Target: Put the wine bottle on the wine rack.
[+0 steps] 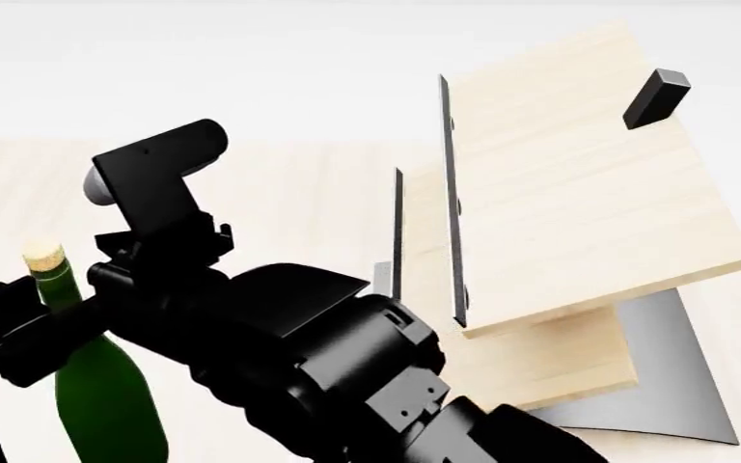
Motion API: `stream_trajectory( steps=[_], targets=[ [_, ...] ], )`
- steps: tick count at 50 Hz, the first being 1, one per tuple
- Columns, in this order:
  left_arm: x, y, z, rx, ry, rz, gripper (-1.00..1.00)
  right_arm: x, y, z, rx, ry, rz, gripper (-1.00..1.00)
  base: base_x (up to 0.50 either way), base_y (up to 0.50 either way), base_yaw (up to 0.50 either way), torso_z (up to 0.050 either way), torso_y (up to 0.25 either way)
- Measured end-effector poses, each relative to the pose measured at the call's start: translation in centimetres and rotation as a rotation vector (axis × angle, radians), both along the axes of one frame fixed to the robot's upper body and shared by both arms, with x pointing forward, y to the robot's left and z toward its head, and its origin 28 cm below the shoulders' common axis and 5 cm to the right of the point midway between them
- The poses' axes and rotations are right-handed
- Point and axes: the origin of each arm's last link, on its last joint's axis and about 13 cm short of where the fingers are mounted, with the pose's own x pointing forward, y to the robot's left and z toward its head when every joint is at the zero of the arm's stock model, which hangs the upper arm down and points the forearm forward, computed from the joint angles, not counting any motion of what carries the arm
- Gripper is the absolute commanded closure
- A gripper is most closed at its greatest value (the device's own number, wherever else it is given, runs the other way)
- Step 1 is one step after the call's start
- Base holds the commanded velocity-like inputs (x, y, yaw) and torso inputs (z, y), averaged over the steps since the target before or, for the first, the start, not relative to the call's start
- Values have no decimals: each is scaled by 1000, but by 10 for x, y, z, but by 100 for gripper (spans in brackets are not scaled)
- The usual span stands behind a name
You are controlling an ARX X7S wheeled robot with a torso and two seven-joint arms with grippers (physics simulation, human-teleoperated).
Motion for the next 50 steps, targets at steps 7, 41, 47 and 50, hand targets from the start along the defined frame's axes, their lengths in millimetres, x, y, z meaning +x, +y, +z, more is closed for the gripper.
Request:
stream_trajectory(
  steps=[7,41,47,50],
  targets=[
    [0,0,0,0,0,-1,-100,1,1,2,-2,-9,-14,100,0,0,0,0,0],
    [0,-2,-3,10,5,-3,-100,0,-34,55,149,-72,-116,100,0,0,0,0,0],
    [0,-2,-3,13,6,-3,-100,-5,-48,77,209,-96,-149,100,0,0,0,0,0],
    [0,-2,-3,14,7,-3,-100,-8,-56,88,244,-101,-168,100,0,0,0,0,0]
  ],
)
